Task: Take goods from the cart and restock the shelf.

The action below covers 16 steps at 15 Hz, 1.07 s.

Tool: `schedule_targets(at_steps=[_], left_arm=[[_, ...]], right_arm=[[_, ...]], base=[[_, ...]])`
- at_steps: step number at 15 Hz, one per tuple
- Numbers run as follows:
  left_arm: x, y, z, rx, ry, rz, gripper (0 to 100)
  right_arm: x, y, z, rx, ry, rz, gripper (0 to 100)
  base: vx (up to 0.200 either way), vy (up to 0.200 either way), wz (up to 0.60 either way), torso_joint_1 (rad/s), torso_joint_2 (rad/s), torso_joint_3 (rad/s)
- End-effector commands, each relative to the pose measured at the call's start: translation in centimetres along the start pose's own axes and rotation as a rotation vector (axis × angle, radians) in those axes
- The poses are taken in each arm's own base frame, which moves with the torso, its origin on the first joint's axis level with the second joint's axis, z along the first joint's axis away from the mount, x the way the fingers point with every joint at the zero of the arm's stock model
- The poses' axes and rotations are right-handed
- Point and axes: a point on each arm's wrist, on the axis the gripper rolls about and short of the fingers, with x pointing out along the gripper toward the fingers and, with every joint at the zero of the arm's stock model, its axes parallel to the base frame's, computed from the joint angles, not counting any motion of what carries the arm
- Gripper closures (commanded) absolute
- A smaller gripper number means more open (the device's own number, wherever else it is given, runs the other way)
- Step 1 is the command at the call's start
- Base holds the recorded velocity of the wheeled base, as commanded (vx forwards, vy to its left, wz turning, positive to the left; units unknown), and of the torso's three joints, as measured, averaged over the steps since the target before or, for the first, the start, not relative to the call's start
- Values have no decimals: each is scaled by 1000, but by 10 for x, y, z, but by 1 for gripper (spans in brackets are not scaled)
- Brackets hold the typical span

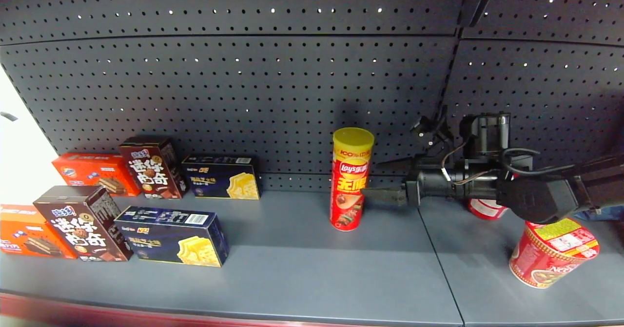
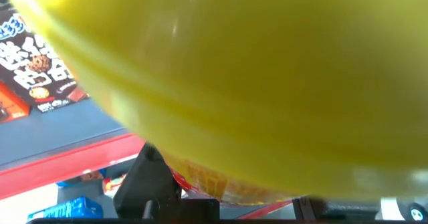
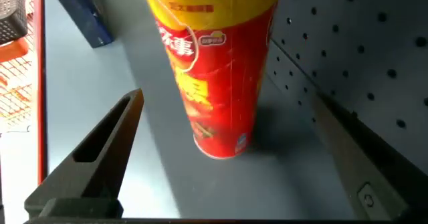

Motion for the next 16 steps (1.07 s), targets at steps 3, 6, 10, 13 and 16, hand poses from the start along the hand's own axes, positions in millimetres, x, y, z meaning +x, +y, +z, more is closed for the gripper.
schedule_targets(at_steps=[3,6,10,13,16], left_arm=[[2,0,-2,-1,13,4,100],[2,0,-3,-2,16,10,100],[3,0,-7,-3,26,12,100],[3,0,-7,-3,29,18,100],[3,1,-7,-4,31,19,100]], right_arm=[[22,-11,-9,4,7,19,0],[35,-15,-17,4,7,34,0],[47,-13,-27,11,12,60,0],[51,-15,-34,18,21,56,0],[59,-14,-42,18,25,67,0]], base=[[0,0,0,0,0,0],[0,0,0,0,0,0],[0,0,0,0,0,0],[0,0,0,0,0,0],[0,0,0,0,0,0]])
